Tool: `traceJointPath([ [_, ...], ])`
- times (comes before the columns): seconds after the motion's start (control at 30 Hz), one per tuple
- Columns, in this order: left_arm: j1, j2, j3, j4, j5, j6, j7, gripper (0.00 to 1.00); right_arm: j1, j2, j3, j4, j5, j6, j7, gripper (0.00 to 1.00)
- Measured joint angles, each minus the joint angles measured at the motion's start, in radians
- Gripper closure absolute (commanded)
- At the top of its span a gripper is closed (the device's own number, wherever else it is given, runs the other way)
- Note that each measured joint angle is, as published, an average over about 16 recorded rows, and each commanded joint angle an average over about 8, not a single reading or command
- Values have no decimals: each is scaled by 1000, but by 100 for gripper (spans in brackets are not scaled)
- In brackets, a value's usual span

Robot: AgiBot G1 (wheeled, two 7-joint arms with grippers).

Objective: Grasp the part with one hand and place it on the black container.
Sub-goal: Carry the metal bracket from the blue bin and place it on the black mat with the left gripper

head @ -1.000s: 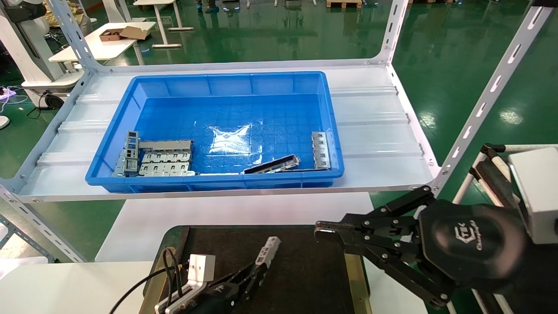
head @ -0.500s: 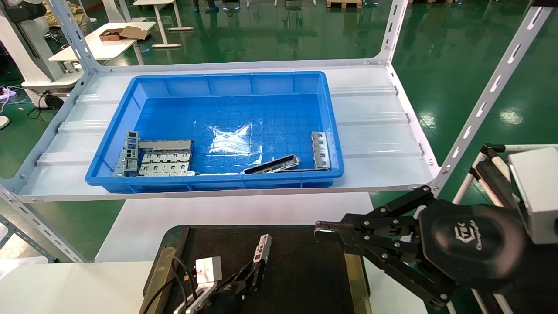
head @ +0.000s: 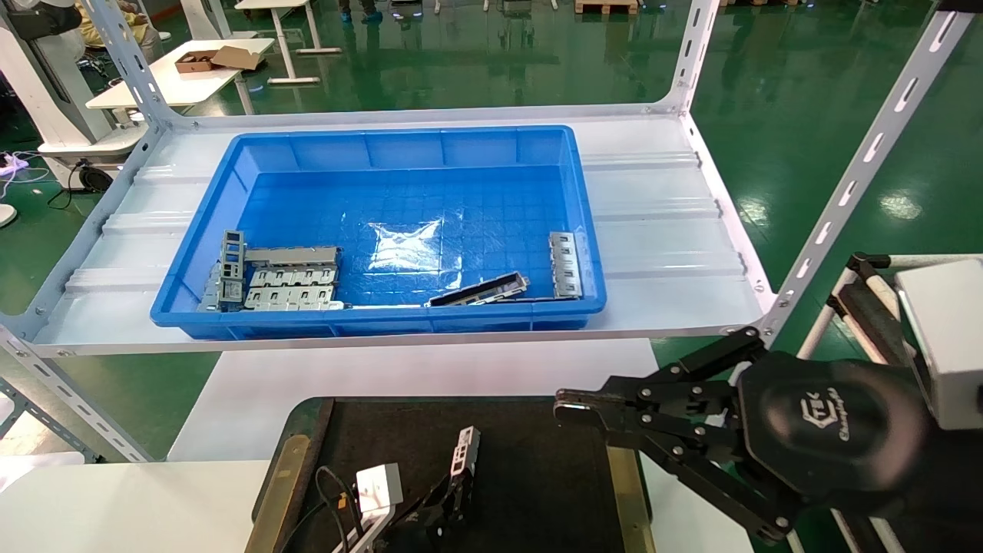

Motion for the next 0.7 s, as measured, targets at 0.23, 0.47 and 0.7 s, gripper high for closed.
traceJointPath([
  [0.23,-12,3,38,20,-37,-32,1,64,0,0,0,0,0,0,0,88],
  [0.47,-22,-1,75,24,-84,-63,9,0,0,0,0,0,0,0,0,5],
  [0.7,-36,-6,113,24,-138,-93,25,0,0,0,0,0,0,0,0,0],
])
